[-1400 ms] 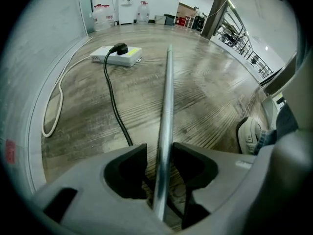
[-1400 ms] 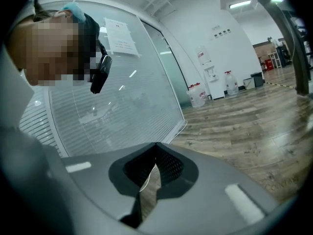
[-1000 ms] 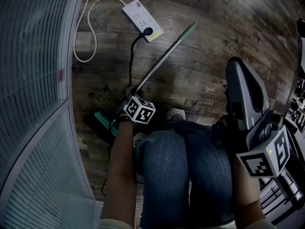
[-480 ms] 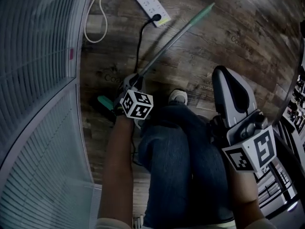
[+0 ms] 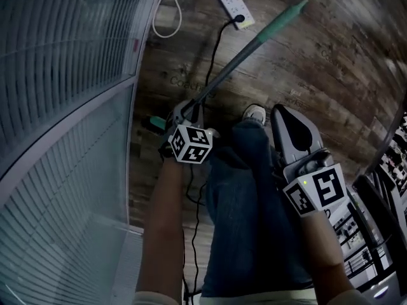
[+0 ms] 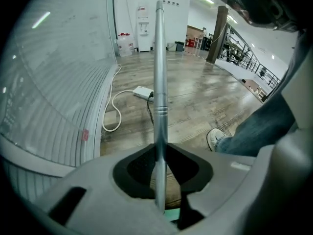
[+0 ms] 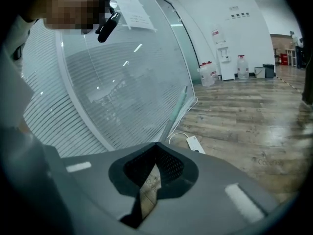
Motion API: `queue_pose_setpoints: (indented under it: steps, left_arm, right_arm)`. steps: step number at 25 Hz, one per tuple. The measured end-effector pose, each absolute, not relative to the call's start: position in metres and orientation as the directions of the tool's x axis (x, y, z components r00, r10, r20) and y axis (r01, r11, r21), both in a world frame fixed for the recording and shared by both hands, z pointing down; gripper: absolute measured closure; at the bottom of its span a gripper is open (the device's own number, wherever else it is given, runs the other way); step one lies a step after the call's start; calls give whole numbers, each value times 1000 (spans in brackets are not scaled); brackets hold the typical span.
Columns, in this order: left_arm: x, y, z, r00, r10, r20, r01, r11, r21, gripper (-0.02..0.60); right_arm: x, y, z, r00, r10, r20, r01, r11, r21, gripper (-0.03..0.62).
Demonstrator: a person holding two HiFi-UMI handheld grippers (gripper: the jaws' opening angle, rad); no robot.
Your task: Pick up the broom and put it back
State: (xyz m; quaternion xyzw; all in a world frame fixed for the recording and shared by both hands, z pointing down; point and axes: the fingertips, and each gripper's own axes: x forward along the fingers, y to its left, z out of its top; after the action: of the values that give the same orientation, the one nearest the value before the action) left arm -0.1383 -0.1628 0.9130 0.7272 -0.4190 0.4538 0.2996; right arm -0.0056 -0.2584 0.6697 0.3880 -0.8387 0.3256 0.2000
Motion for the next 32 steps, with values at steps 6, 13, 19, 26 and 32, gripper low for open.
queue_pose_setpoints:
  steps: [6, 13, 19, 26, 32]
  left_arm:
    - [-172, -126, 881, 196, -363, 911, -929, -367, 53, 502]
    - [-215, -80, 843, 92, -417, 904, -988, -152, 31, 500]
    - [-245, -46, 814, -16, -455, 890, -1000, 5, -15, 500]
    - [-267, -7, 797, -147, -453, 879, -972, 231, -43, 500]
    - [-284, 11, 792, -233, -446, 864, -912, 409, -35, 500]
  right_arm:
    - [-38, -229, 638, -651, -480, 588, -750, 524, -403, 591]
    - [-72, -207, 593, -701, -440, 561, -700, 572, -427, 591]
    - [-105, -193, 559, -761, -380, 525, -624, 650, -434, 591]
    - [-114, -170, 535, -803, -307, 511, -546, 724, -423, 591]
    - [-143, -151, 519, -854, -207, 478, -430, 798, -423, 591]
